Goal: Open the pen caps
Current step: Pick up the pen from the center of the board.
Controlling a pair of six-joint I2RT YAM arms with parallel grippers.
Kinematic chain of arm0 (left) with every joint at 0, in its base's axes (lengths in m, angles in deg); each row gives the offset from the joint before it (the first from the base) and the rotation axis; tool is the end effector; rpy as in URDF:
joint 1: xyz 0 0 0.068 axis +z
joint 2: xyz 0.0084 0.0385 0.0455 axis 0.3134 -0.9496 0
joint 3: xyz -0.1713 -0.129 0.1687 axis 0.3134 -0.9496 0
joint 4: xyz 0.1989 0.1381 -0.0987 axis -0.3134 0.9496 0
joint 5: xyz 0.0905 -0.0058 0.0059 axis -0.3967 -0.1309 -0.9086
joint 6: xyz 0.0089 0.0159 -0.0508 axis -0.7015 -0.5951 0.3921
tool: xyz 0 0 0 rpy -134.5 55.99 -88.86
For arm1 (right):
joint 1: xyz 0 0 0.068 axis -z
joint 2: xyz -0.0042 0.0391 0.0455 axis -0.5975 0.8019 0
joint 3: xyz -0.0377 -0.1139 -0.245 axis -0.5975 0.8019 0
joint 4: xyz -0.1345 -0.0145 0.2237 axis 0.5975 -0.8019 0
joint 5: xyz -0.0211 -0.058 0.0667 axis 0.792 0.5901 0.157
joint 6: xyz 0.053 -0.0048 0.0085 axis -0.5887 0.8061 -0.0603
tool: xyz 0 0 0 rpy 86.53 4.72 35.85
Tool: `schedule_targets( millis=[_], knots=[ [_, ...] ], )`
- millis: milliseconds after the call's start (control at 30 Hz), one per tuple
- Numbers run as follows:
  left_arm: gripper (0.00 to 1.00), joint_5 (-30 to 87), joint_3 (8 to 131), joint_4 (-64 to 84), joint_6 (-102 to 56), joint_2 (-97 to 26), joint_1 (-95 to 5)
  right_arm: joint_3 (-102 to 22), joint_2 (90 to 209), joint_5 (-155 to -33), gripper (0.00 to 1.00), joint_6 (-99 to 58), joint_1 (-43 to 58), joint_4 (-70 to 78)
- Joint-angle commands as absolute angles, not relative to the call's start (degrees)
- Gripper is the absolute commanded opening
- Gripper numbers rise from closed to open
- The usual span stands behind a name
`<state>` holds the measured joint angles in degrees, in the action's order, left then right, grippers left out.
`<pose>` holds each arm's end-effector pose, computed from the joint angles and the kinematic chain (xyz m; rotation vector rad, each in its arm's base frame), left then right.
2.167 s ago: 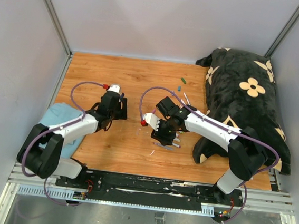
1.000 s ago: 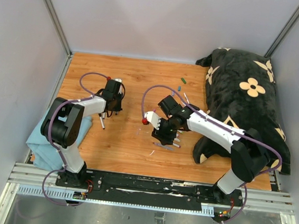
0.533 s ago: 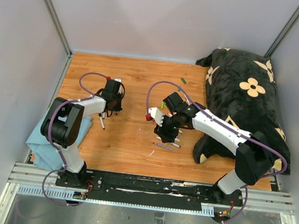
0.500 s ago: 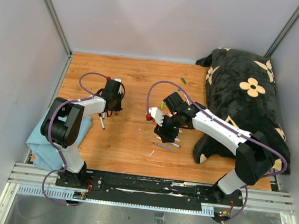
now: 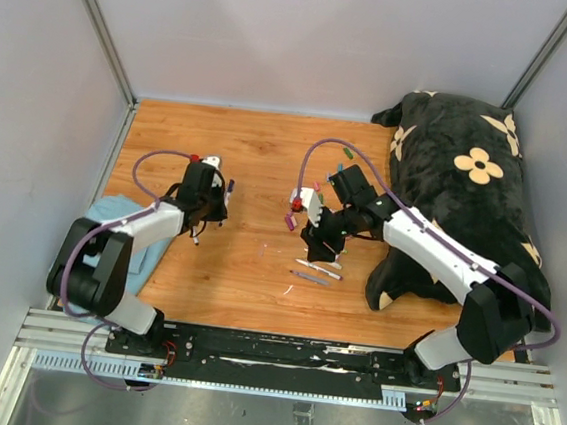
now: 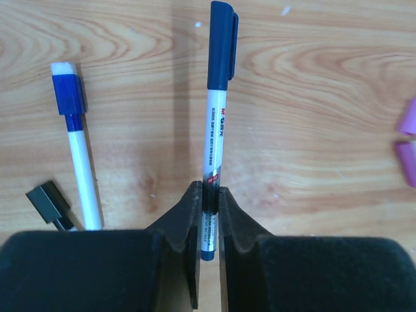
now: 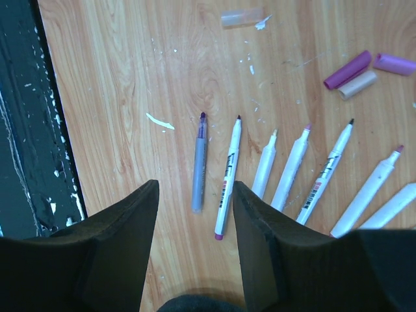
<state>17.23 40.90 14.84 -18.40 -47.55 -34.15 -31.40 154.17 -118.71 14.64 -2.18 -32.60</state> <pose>0.2914 -0.0809 0.1732 -0.0339 2.3851 -0.2067 0.2300 0.2096 0.2671 -1.5669 1.9603 0.7878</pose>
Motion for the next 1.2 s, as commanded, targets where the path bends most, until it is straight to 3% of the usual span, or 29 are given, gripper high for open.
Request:
schedule_targets(
  millis=[0,500,833,1167],
  knots=[
    [0.0,24.33,35.0,6.47,-13.91,-38.12,-34.37,-29.67,149.76,-124.81,0.5,11.4,1.86,-29.69],
    [0.01,33.05,15.42,-16.16,2.92,-9.26,-45.04,-25.48,139.73,-137.75,0.55,5.06,10.27,-22.89],
    [0.0,22.3,9.16,-31.56,9.48,-9.07,-57.48,-24.68,140.23,-141.25,0.56,3.22,10.58,-21.21],
    [0.0,10.63,7.05,-48.04,10.98,-18.03,-68.94,-20.86,139.93,-142.47,0.55,-6.32,10.59,-10.62]
  ],
)
